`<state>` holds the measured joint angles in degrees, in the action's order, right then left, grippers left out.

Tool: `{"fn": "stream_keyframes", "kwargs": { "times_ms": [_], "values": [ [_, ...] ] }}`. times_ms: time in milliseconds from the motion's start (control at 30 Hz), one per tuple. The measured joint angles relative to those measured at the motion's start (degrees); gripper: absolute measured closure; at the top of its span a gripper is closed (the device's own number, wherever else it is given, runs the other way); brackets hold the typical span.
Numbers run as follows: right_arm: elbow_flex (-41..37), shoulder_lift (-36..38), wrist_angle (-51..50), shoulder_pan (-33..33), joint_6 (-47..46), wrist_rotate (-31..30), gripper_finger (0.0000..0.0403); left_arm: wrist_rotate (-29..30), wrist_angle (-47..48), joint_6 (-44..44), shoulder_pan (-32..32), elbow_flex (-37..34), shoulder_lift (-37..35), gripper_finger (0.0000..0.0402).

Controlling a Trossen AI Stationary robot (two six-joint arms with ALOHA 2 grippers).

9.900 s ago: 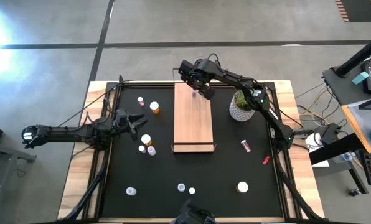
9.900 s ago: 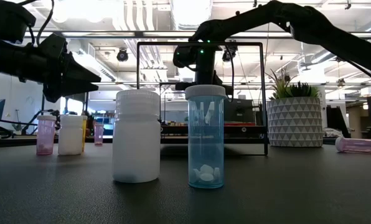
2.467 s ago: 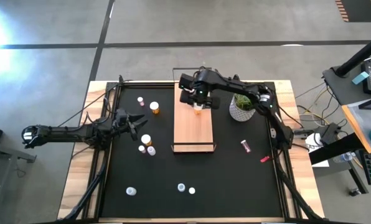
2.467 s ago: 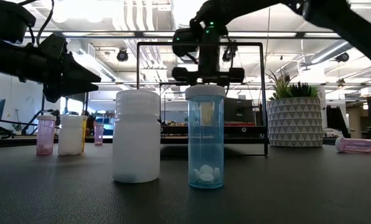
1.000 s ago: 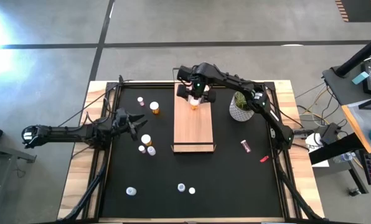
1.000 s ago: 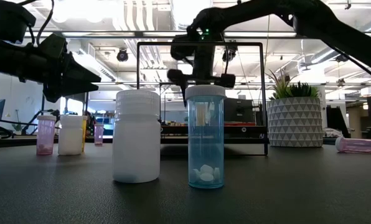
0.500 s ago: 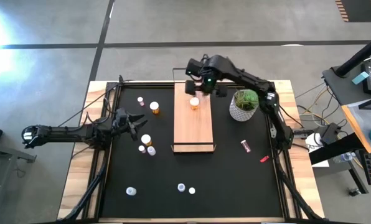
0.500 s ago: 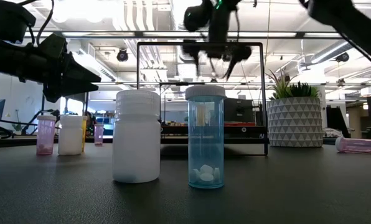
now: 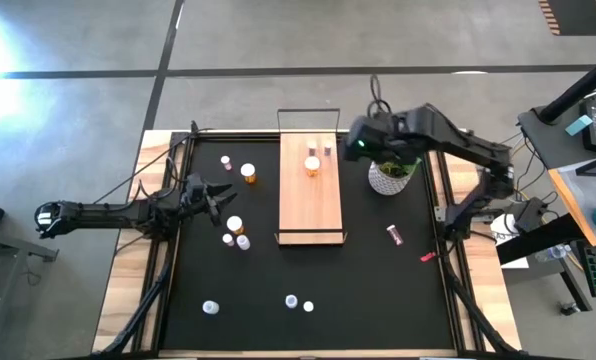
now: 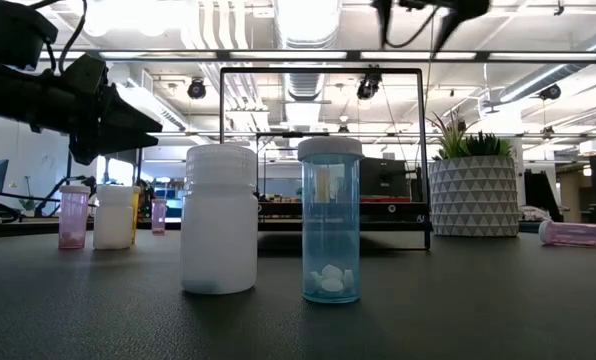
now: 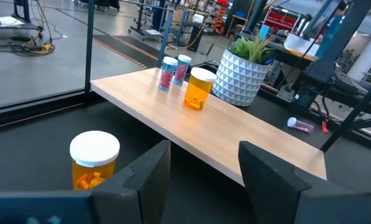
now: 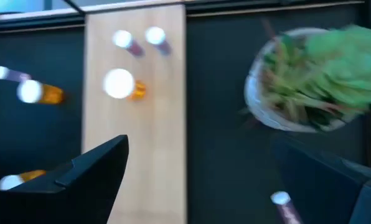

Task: Pick and place medicine bottles onto shelf by color
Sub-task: Put the bottom right pink pill bottle on the shelf

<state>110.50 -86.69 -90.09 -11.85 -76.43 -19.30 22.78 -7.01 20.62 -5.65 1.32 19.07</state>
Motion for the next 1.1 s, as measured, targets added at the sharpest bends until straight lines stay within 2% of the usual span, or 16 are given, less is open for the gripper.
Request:
{"fn": "stream_keyframes", "kwargs": {
  "times_ms": [167, 433, 533, 600, 700, 833, 1000, 1100],
  "values": [
    [-9.5, 6.3, 0.0, 0.8, 1.5, 0.4, 0.0025, 0.0, 0.0, 0.0, 0.0, 0.0, 0.0, 0.0228],
    [-20.0, 14.0, 0.1, 2.2, 8.6, 9.1, 0.0025, 0.0, 0.0, 0.0, 0.0, 0.0, 0.0, 0.0228],
    [-23.9, 16.7, 0.1, 5.1, 17.8, 9.8, 0.0025, 0.0, 0.0, 0.0, 0.0, 0.0, 0.0, 0.0228],
    [-25.6, 17.8, 0.6, 7.9, 20.9, 9.9, 0.0025, 0.0, 0.0, 0.0, 0.0, 0.0, 0.0, 0.0228],
    [-27.1, 19.0, 1.9, 13.2, 20.4, 9.8, 0.0025, 0.0, 0.0, 0.0, 0.0, 0.0, 0.0, 0.0228],
    [-27.7, 19.1, 1.9, 21.7, 14.7, 9.2, 0.0025, 0.0, 0.0, 0.0, 0.0, 0.0, 0.0, 0.0228],
    [-27.8, 17.6, 2.4, 32.7, 13.2, 2.0, 0.0025, 0.0, 0.0, 0.0, 0.0, 0.0, 0.0, 0.0228],
    [-27.9, 16.8, 2.0, 38.1, 8.6, -0.4, 0.0025, 0.0, 0.0, 0.0, 0.0, 0.0, 0.0, 0.0228]
  ]
}}
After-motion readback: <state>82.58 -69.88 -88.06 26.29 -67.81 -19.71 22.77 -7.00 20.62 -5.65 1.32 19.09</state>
